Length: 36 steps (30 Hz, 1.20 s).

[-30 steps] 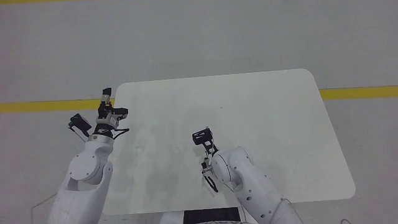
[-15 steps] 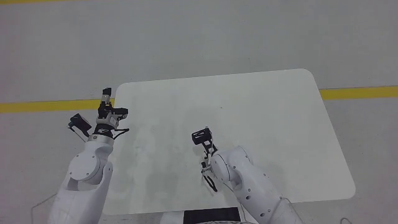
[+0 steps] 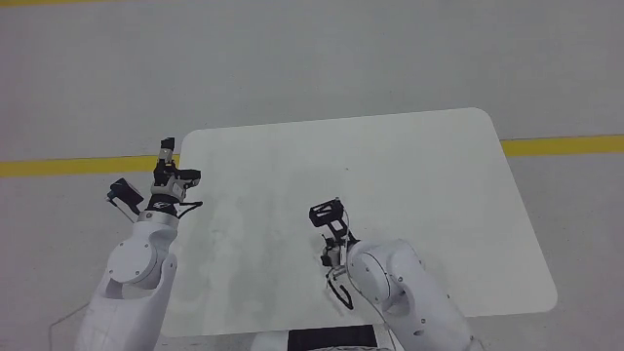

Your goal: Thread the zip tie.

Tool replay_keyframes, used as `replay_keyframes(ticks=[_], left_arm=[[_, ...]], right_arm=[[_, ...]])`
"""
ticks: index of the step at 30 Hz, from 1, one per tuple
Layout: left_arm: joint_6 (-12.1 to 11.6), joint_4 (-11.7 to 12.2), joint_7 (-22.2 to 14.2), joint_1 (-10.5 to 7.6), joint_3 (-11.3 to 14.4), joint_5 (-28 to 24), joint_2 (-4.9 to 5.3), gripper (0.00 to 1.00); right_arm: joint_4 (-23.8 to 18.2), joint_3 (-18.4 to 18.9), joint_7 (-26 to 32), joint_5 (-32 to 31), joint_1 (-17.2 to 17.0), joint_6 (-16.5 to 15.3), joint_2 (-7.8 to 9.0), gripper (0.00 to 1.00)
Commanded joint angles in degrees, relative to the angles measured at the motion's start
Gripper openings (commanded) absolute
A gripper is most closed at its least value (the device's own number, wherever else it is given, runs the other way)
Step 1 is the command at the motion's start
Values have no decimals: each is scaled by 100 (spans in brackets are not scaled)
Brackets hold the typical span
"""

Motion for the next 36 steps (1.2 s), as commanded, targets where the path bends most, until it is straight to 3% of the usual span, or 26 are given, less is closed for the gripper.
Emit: replay_keyframes(ticks=[1, 4, 18, 24, 29, 33, 36], left_arm=[[0, 0, 0, 0, 0, 0, 0, 100], [0, 0, 0, 0, 0, 0, 0, 100], [0, 0, 0, 0, 0, 0, 0, 100], [0, 0, 0, 0, 0, 0, 0, 100], [0, 0, 0, 0, 0, 0, 0, 100], [0, 0, 0, 0, 0, 0, 0, 100], [0, 0, 0, 0, 0, 0, 0, 100]], right_arm=[[-135, 131, -230, 139, -140, 9, 25, 0], [-279, 278, -499, 394, -346, -8, 56, 0], [-279, 278, -499, 394, -346, -8, 56, 0], [-298, 506, -837, 1119, -186, 267, 44, 0], [-196, 669, -1028, 1813, 151, 904, -4, 0], [199, 1120, -1262, 2677, 333, 925, -99, 0], [291, 1275, -1442, 2881, 336, 925, -132, 0]])
